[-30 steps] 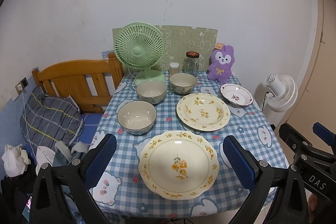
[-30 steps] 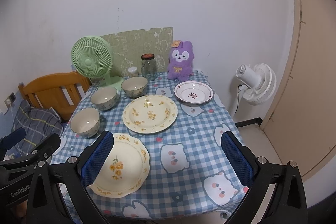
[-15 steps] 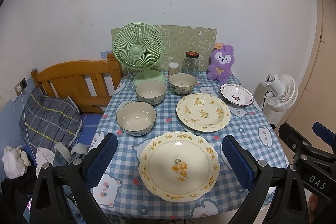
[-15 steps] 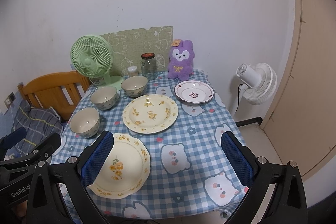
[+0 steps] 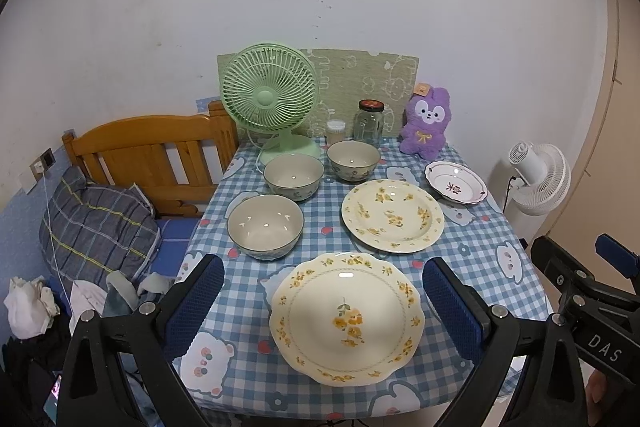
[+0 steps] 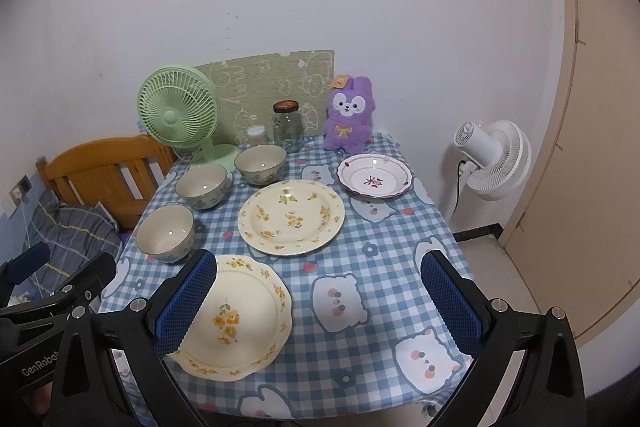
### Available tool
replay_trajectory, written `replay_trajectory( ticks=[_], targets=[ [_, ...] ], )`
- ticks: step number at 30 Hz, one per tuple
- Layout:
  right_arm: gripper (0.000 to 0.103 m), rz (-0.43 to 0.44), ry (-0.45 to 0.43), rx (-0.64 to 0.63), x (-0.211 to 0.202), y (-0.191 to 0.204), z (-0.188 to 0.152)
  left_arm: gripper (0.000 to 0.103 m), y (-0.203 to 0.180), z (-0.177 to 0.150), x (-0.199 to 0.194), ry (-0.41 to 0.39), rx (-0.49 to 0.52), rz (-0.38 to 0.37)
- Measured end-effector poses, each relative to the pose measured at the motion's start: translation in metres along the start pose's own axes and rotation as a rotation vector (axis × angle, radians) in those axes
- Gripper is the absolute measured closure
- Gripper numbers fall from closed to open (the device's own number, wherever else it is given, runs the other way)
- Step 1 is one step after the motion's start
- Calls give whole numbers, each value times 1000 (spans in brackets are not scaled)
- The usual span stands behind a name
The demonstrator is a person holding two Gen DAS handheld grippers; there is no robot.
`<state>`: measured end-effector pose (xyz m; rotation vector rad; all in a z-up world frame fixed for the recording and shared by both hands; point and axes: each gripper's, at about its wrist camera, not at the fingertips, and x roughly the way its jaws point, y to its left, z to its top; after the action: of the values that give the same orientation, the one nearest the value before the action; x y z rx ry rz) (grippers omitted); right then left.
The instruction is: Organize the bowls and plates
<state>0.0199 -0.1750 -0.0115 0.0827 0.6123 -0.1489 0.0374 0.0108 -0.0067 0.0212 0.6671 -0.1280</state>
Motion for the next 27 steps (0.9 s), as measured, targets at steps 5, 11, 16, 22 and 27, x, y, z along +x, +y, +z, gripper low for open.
replay_trajectory(
  ticks=[5, 11, 16, 22, 27],
  targets=[
    [0, 2, 1, 0, 1, 4, -1, 4, 1, 1, 1, 0, 2, -2],
    [0, 0, -1, -1, 3, 6, -3, 4, 1, 1, 1, 2, 1, -2],
    [0, 1, 0, -3, 0, 2, 0, 4, 0, 1, 0, 1, 1, 0],
    [0, 2, 1, -2, 1, 2, -1, 4, 0, 1, 0, 1, 1, -1],
    [0, 1, 5, 2, 3, 3, -2, 5, -1, -1, 0, 1, 2, -1]
  ],
)
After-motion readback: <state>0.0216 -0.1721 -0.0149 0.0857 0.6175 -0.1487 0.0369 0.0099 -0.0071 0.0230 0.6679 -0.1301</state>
